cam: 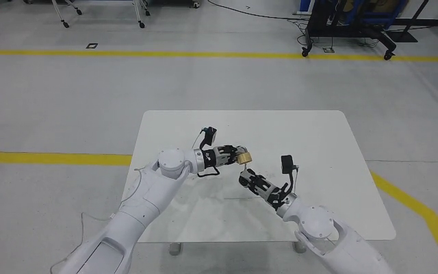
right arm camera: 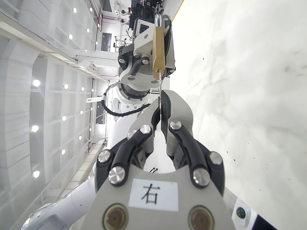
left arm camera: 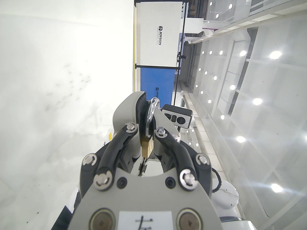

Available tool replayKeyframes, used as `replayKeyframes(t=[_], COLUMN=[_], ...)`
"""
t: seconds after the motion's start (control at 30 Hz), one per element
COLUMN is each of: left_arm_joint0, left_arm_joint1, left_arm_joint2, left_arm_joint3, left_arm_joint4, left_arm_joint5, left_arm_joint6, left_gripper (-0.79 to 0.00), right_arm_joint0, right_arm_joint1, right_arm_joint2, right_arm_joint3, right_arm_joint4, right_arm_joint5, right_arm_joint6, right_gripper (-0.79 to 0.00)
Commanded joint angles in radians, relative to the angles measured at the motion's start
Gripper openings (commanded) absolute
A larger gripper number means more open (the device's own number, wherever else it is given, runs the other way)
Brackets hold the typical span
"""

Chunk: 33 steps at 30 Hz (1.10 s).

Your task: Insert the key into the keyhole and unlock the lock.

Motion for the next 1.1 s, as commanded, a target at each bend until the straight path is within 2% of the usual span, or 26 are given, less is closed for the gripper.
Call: replayKeyframes(t=[0.0,1.07], left_arm_joint0=[0.0,0.0], left_arm_joint1=[-0.001,-0.007], left_arm_joint2=[-0.001,-0.008], left_arm_joint3=[0.001,0.0], left_arm_joint4=[0.001,0.047], left_arm_joint5=[0.002,0.007], left_arm_joint6=[0.001,-0.046], left_gripper=[-0.785,-0.785], right_arm_joint0=[-0.003,-0.025], right_arm_joint1=[-0.002,-0.032], right_arm_joint2=[0.002,0.045], right_arm_joint3=[-0.002,0.001], right_arm_joint4=[-0.01,-0.065], right_arm_joint5=[0.004,0.018], right_arm_joint6=[0.004,0.066], right_gripper=[-0.785,-0.785])
